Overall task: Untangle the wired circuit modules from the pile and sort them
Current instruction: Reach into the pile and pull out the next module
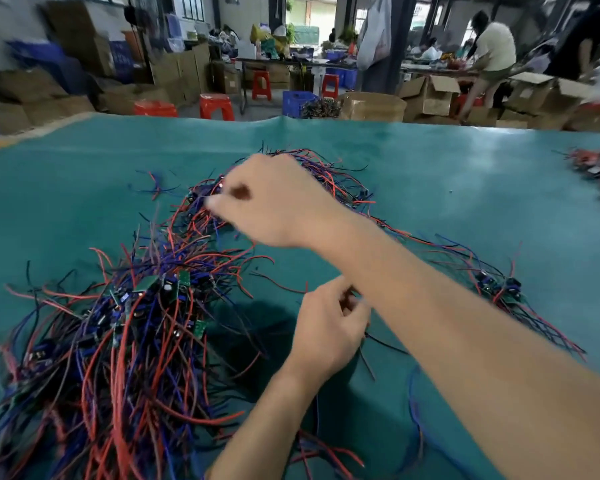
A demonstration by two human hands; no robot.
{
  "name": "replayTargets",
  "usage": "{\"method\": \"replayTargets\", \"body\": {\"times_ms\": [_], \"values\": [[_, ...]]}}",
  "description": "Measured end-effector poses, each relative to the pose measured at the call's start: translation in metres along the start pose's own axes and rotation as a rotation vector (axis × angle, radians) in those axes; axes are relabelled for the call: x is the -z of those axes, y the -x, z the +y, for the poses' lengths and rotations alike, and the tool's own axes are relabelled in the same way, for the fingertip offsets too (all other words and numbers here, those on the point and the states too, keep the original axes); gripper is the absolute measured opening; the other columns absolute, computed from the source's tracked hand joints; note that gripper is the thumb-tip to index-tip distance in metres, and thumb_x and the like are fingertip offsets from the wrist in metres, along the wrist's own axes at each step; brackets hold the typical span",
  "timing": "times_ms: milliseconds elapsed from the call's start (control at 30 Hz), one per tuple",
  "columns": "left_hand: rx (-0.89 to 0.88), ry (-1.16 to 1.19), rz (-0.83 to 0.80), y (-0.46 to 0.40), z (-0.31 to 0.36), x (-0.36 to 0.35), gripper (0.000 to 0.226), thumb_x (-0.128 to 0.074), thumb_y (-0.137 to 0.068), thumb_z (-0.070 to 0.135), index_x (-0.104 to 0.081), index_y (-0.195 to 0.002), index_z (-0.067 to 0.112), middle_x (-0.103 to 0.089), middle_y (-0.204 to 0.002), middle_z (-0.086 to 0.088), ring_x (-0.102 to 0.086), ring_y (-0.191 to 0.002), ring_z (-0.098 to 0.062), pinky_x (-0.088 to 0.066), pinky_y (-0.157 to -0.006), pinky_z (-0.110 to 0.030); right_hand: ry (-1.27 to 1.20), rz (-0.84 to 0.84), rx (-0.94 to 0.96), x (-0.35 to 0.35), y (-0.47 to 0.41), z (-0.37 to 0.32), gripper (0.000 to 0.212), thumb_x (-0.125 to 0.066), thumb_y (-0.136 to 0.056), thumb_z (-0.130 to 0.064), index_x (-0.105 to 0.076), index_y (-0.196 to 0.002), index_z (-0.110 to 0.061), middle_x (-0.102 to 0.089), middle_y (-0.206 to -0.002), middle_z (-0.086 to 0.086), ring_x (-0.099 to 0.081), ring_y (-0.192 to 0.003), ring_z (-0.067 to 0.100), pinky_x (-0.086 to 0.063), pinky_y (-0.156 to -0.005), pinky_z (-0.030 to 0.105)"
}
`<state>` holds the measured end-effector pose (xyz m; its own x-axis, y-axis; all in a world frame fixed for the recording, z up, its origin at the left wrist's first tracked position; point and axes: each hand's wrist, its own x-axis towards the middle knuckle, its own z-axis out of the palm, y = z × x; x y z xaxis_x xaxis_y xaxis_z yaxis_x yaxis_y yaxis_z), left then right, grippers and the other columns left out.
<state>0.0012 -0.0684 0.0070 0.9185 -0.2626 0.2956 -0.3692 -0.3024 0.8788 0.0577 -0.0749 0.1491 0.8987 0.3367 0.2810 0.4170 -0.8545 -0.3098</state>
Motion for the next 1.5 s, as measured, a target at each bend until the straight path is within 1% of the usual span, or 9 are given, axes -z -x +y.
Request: {"method": "replayTargets", "body": {"times_ms": [133, 233, 400, 533, 667, 900, 1100, 1233, 1500], "values": [[0.044, 0.032, -0.038, -0.005, -0.003, -0.004, 0.009, -0.061, -0.088, 0.015, -0.067, -0.093, 0.020, -0.068, -0.068, -0.003, -0.064, -0.064, -0.026, -0.055, -0.070, -0.039, 0.218, -0.091, -0.344, -0.007, -0.002, 0.098, 0.010, -0.062, -0.088, -0.026, -0.071, -0.092, -0.021, -0.070, -0.115, 0.015, -0.066, -0.106, 0.036, -0.055, -0.096, 0.044], [0.029, 0.047, -0.028, -0.005, -0.005, -0.004, 0.014, -0.058, -0.085, 0.018, -0.067, -0.095, 0.020, -0.069, -0.069, -0.003, -0.064, -0.064, -0.026, -0.055, -0.071, -0.041, 0.343, -0.176, -0.494, -0.022, 0.023, 0.153, 0.029, -0.063, -0.091, -0.024, -0.065, -0.118, -0.016, -0.063, -0.126, 0.016, -0.060, -0.118, 0.037, -0.053, -0.099, 0.045], [0.052, 0.027, -0.022, -0.007, -0.005, -0.005, 0.013, -0.061, -0.087, 0.013, -0.067, -0.096, 0.019, -0.070, -0.068, -0.003, -0.065, -0.064, -0.027, -0.055, -0.072, -0.041, 0.168, 0.047, -0.620, -0.030, 0.042, 0.190, 0.020, -0.066, -0.088, -0.011, -0.067, -0.084, -0.030, -0.073, -0.113, 0.012, -0.066, -0.108, 0.035, -0.055, -0.093, 0.039], [0.082, 0.061, -0.025, -0.007, -0.005, -0.005, 0.011, -0.060, -0.087, 0.013, -0.066, -0.095, 0.019, -0.069, -0.070, -0.009, -0.065, -0.064, -0.032, -0.056, -0.070, -0.045, -0.029, 0.117, -0.729, -0.017, 0.041, 0.201, 0.013, -0.073, -0.085, -0.009, -0.078, -0.094, -0.017, -0.076, -0.103, 0.013, -0.067, -0.094, 0.032, -0.052, -0.083, 0.032], [0.092, 0.085, -0.028, -0.007, -0.006, -0.006, 0.011, -0.059, -0.085, 0.016, -0.065, -0.094, 0.019, -0.068, -0.070, -0.011, -0.064, -0.062, -0.033, -0.056, -0.069, -0.046, -0.276, 0.021, -0.773, -0.004, 0.052, 0.204, 0.009, -0.069, -0.084, -0.002, -0.076, -0.088, 0.001, -0.063, -0.069, 0.015, -0.049, -0.058, 0.024, -0.043, -0.049, 0.025], [0.100, 0.108, -0.034, -0.008, -0.008, -0.007, 0.019, -0.054, -0.077, 0.026, -0.064, -0.092, 0.019, -0.068, -0.066, -0.009, -0.063, -0.059, -0.033, -0.056, -0.066, -0.048, -0.226, -0.144, -0.760, -0.005, 0.061, 0.201, 0.018, -0.082, -0.075, -0.022, -0.076, -0.084, -0.008, -0.068, -0.060, -0.002, -0.052, -0.052, 0.016, -0.033, -0.043, 0.019], [0.091, 0.126, -0.030, -0.008, -0.010, -0.007, 0.017, -0.054, -0.077, 0.026, -0.064, -0.090, 0.021, -0.066, -0.066, -0.011, -0.061, -0.059, -0.035, -0.055, -0.067, -0.050, -0.061, -0.010, -0.760, -0.022, 0.042, 0.199, 0.017, -0.082, -0.084, -0.033, -0.075, -0.089, -0.017, -0.074, -0.105, 0.012, -0.067, -0.104, 0.031, -0.054, -0.090, 0.034], [0.096, 0.119, -0.040, -0.008, -0.011, -0.007, 0.018, -0.053, -0.078, 0.025, -0.064, -0.091, 0.021, -0.067, -0.067, -0.009, -0.062, -0.059, -0.033, -0.055, -0.067, -0.048, -0.385, 0.132, -0.814, -0.006, 0.041, 0.196, 0.013, -0.079, -0.083, -0.017, -0.069, -0.083, -0.009, -0.058, -0.069, 0.007, -0.046, -0.054, 0.019, -0.035, -0.043, 0.019], [0.117, 0.252, -0.030, -0.007, -0.010, -0.006, 0.013, -0.053, -0.094, 0.013, -0.064, -0.100, 0.018, -0.069, -0.070, -0.005, -0.059, -0.050, -0.019, -0.056, -0.059, -0.037, -0.907, 0.504, -0.805, 0.044, 0.095, 0.167, 0.014, -0.070, -0.083, -0.017, -0.067, -0.070, -0.014, -0.054, -0.055, -0.002, -0.036, -0.038, 0.008, -0.018, -0.035, 0.016]]}}
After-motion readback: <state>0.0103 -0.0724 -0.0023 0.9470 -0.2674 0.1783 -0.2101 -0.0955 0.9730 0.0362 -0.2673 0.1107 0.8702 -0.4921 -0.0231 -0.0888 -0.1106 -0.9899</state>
